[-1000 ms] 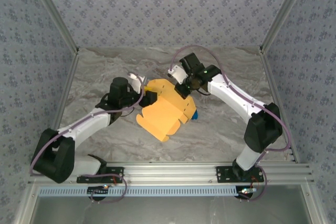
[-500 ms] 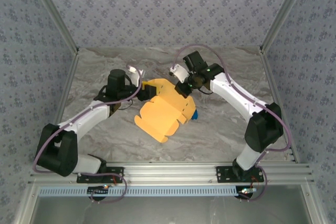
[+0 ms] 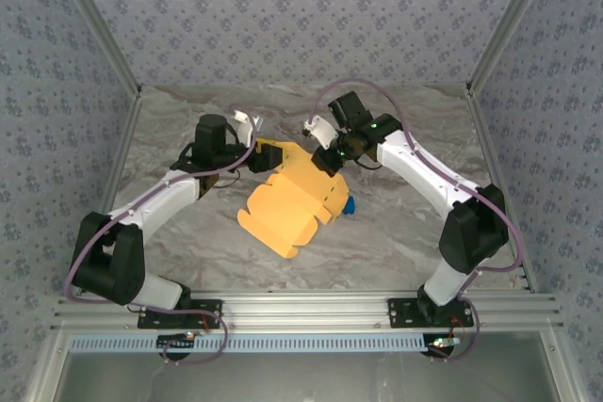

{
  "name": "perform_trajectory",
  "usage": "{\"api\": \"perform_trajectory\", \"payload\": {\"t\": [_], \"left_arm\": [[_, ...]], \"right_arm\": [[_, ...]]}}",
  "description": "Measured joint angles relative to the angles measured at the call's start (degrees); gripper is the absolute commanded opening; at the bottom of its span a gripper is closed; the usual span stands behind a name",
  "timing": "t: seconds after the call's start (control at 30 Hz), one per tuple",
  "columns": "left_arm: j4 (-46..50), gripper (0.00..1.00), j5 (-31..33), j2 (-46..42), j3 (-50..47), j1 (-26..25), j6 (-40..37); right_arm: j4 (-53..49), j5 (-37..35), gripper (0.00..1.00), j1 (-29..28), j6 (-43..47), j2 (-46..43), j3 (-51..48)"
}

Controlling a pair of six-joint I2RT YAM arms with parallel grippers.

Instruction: Fold the paper box

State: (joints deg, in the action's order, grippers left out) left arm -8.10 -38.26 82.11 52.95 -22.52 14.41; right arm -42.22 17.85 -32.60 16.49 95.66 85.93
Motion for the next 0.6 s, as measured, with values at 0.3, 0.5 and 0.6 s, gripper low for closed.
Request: {"api": "perform_trajectory", "payload": {"t": [0.3, 0.5, 0.6], "left_arm": [[-2.4, 0.47, -3.9, 0.1, 0.0, -2.0, -0.2], [-3.7, 0.47, -4.8, 2.0, 0.0, -3.3, -0.2], [-4.1, 0.47, -4.9, 3.3, 0.0, -3.5, -0.2]], "right_arm": [[0.0, 0.2, 0.0, 0.0, -1.7, 0.0, 1.0], [0.3, 1.7, 0.0, -0.3, -2.6, 0.0, 1.0], [0.4, 2.2, 0.0, -0.4, -2.8, 0.0, 1.0]]}}
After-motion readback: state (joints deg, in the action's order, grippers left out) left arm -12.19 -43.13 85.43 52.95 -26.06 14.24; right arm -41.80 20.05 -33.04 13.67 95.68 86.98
